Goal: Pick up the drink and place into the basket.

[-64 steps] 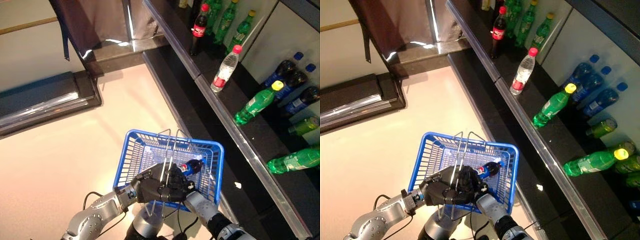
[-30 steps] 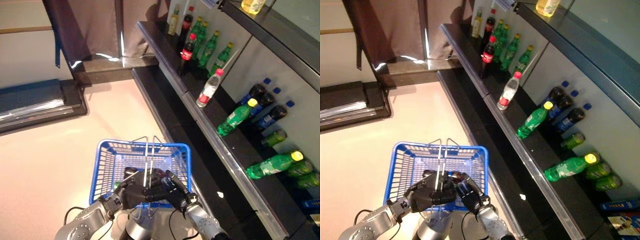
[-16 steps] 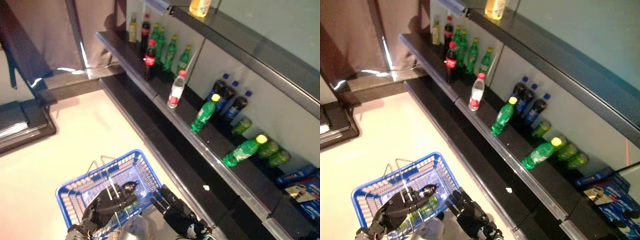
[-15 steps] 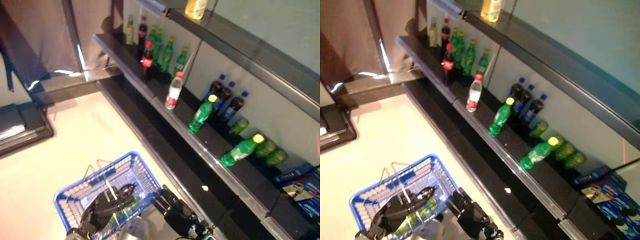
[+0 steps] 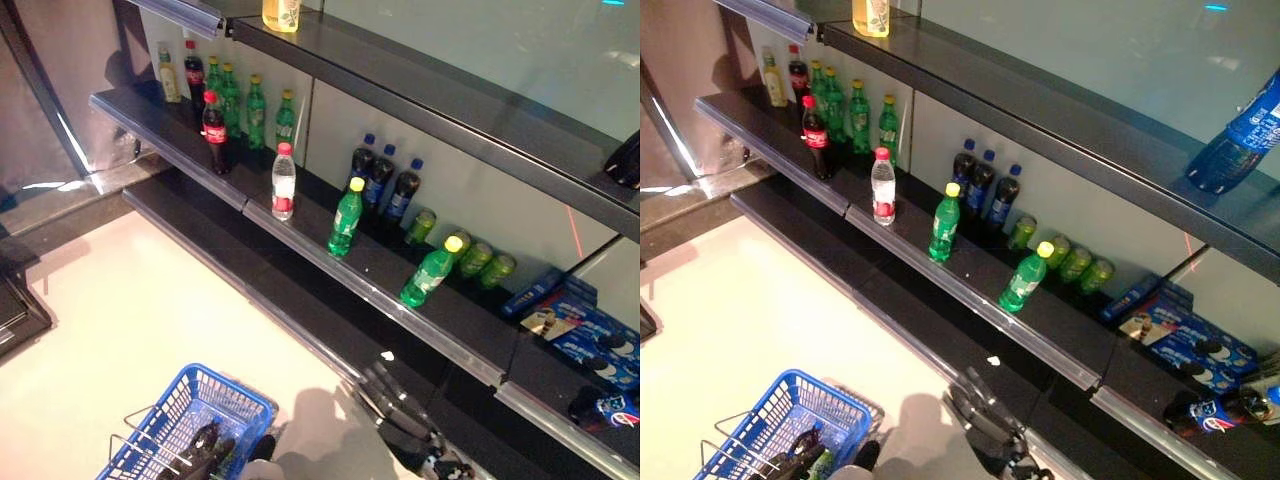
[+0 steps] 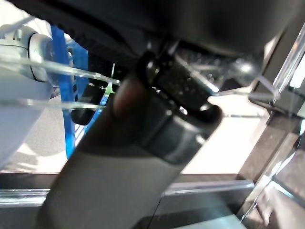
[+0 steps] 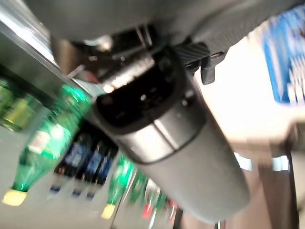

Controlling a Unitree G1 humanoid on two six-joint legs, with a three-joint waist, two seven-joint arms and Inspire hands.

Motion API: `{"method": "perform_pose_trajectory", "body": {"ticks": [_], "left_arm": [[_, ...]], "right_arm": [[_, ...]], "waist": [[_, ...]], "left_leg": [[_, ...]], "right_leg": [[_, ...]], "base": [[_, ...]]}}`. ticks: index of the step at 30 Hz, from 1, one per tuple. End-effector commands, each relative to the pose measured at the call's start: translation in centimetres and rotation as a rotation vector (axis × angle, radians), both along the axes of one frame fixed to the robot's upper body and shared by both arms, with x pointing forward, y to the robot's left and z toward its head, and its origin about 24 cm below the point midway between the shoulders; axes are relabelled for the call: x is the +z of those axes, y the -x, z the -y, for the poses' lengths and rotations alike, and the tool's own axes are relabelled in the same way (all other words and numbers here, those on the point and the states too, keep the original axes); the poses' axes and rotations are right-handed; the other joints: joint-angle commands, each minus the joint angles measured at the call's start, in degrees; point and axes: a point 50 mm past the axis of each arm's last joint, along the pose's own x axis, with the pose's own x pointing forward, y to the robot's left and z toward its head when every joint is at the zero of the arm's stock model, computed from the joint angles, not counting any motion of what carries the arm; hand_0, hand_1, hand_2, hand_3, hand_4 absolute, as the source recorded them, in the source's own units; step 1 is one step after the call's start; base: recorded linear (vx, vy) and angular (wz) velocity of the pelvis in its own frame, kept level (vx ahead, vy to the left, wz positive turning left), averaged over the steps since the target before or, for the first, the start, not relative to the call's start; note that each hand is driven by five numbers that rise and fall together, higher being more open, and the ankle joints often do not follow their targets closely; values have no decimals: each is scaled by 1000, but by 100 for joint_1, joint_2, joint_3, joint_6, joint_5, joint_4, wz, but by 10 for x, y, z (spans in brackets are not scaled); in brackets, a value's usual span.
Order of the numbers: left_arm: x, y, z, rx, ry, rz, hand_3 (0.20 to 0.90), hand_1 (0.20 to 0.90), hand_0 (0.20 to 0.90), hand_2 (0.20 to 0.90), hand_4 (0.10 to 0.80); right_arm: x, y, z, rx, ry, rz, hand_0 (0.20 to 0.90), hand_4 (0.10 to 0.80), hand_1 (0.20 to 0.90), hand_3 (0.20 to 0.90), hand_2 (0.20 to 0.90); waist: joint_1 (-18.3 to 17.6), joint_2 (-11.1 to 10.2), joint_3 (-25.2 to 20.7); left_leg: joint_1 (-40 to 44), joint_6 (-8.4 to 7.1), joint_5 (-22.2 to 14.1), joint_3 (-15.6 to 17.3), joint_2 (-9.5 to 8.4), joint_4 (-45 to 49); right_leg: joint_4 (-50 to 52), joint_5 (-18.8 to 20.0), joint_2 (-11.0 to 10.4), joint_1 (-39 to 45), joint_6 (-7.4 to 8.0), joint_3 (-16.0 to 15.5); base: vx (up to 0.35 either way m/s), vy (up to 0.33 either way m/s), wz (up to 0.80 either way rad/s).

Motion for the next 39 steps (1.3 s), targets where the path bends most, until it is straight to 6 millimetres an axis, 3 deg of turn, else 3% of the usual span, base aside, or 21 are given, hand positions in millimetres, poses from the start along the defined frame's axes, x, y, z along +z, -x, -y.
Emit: {"method": "perform_pose_trajectory", "body": {"ticks": [1, 5, 6, 9, 11, 13, 15, 16, 18, 20, 22, 24, 26, 27, 30, 33, 34, 35, 36, 37, 39], "left_arm": [[36, -57, -12, 11, -132, 369, 200, 300, 300, 300, 100], [33, -62, -10, 69, -93, 388, 200, 300, 300, 300, 100], [28, -71, -1, 61, -49, 376, 200, 300, 300, 300, 100], [21, -69, 12, 118, -2, 347, 200, 300, 300, 300, 100], [9, -51, 19, 237, 32, 299, 200, 300, 300, 300, 100], [4, -45, 21, 276, 37, 257, 200, 300, 300, 300, 100], [-1, -50, 25, 259, 22, 184, 200, 300, 300, 300, 100], [-1, -53, 27, 246, 19, 174, 200, 300, 300, 300, 100], [-1, -63, 32, 198, 15, 162, 200, 300, 300, 300, 100], [1, -70, 29, 141, -2, 168, 200, 300, 300, 300, 100], [4, -72, 23, 84, -41, 174, 200, 300, 300, 300, 100], [7, -64, 11, 68, -70, 173, 200, 300, 300, 300, 100], [8, -60, 4, 56, -83, 174, 200, 300, 300, 300, 100], [9, -60, 2, 34, -91, 177, 200, 300, 300, 300, 100], [10, -69, 2, -23, -92, 184, 200, 300, 300, 300, 100], [8, -78, 12, -35, -79, 173, 200, 300, 300, 300, 100], [7, -80, 14, -39, -74, 172, 200, 300, 300, 300, 100], [4, -82, 21, -53, -55, 168, 200, 300, 300, 300, 100], [2, -84, 27, -62, -35, 162, 200, 300, 300, 300, 100], [2, -85, 28, -64, -32, 161, 200, 300, 300, 300, 100], [-1, -82, 30, -51, -21, 142, 200, 300, 300, 300, 100]], "right_arm": [[15, -17, 8, 85, 193, 99, 900, 800, 900, 900, 900], [0, -22, 11, 119, 408, 14, 900, 800, 900, 900, 900], [-7, -21, 18, 84, 492, -53, 900, 800, 900, 900, 900], [-18, -15, 29, 78, 589, -154, 900, 800, 900, 900, 900], [-28, -3, 36, 111, 638, -239, 900, 800, 900, 900, 900], [-33, 5, 42, 108, 649, -288, 900, 800, 900, 900, 900], [-44, 23, 49, 56, 667, -404, 900, 800, 900, 900, 900], [-46, 26, 50, 43, 671, -428, 900, 800, 900, 900, 900], [-52, 34, 52, 24, 687, -483, 900, 800, 900, 900, 900], [-57, 38, 50, 10, 709, -552, 900, 800, 900, 900, 900], [-59, 45, 50, -7, 712, -581, 900, 800, 900, 900, 900], [-60, 48, 49, -22, 733, -599, 900, 800, 900, 900, 900], [-59, 47, 49, -37, 737, -591, 900, 800, 900, 900, 900], [-59, 47, 49, -60, 730, -597, 900, 800, 900, 900, 900], [-61, 50, 50, -129, 696, -628, 900, 800, 900, 900, 900], [-61, 53, 54, -123, 696, -623, 900, 800, 900, 900, 900], [-61, 53, 55, -125, 696, -623, 900, 800, 900, 900, 900], [-62, 56, 59, -135, 698, -630, 900, 800, 900, 900, 900], [-63, 59, 60, -141, 700, -647, 900, 800, 900, 900, 900], [-63, 59, 61, -143, 699, -651, 900, 800, 900, 900, 900], [-64, 61, 58, -133, 689, -689, 900, 800, 900, 900, 900]], "waist": [[195, 320, 50], [254, 423, 344], [148, 476, 461], [58, 452, 489], [-38, 431, 432], [-110, 448, 397], [-293, 491, 351], [-329, 502, 334], [-400, 535, 314], [-393, 505, 387], [-319, 456, 445], [-262, 455, 504], [-270, 564, 518], [-323, 602, 518], [-599, 565, 477], [-814, 433, 497], [-862, 407, 501], [-1043, 308, 496], [-1235, 265, 499], [-1261, 286, 504], [-1322, 230, 529]], "left_leg": [[101, 189, 402, 93, 118, -211], [-358, 41, 561, 815, 302, -77], [-498, -18, 533, 1388, 449, 220], [-395, 34, 308, 1275, 534, 538], [-161, 43, 166, 1203, 670, 605], [-44, -16, 194, 1365, 856, 558], [106, -140, 248, 1954, 1195, 539], [145, -139, 226, 2092, 1218, 528], [270, -120, 139, 2350, 1177, 461], [260, 27, -138, 2401, 863, 709], [248, 161, -281, 2480, 645, 788], [366, 419, -439, 2536, 284, 687], [428, 558, -470, 2537, 202, 551], [428, 635, -494, 2492, 132, 508], [313, 814, -653, 2204, -284, 625], [228, 804, -813, 2139, -555, 878], [225, 807, -854, 2119, -618, 918], [275, 832, -1021, 2023, -842, 1031], [454, 864, -1261, 1985, -980, 1113], [476, 865, -1313, 1976, -971, 1140], [840, 863, -1715, 2228, -1068, 1321]], "right_leg": [[98, 770, 237, -443, -172, 40], [-18, 861, 178, -416, -169, -102], [-40, 931, 65, -395, -170, -360], [42, 977, -221, -458, -151, -483], [112, 998, -423, -523, -135, -424], [153, 988, -480, -509, -117, -446], [162, 1042, -701, -419, -11, -598], [155, 1066, -770, -419, 29, -644], [157, 1181, -1017, -468, 207, -690], [263, 1375, -1423, -559, 505, -538], [413, 1615, -1774, -495, 652, -502], [1111, 2251, -2108, -825, 735, -489], [1607, 2178, -1999, -1024, 679, -386], [1733, 1958, -1736, -1119, 619, -224], [1394, 1283, -593, -1235, 313, 14], [437, 1221, -83, -1215, 44, 250], [264, 1299, -15, -1235, 32, 328], [-250, 1728, 127, -1468, 59, 540], [-521, 2165, 136, -1898, 156, 440], [-544, 2194, 150, -1919, 166, 406], [-393, 2401, 23, -2274, 227, -433]], "base": [[-137, -59, 9], [-198, 42, 24], [-214, 188, 66], [-126, 365, 118], [-11, 483, 39], [42, 395, 15], [82, 543, 68], [61, 546, 107], [80, 464, 112], [157, 466, 63], [177, 391, 29], [215, 472, 11], [166, 410, 9], [210, 378, 22], [286, 277, 64], [268, 126, 64], [355, 137, 38], [523, 133, 29], [524, 118, 33], [519, 37, 47], [492, -1, 64]]}}
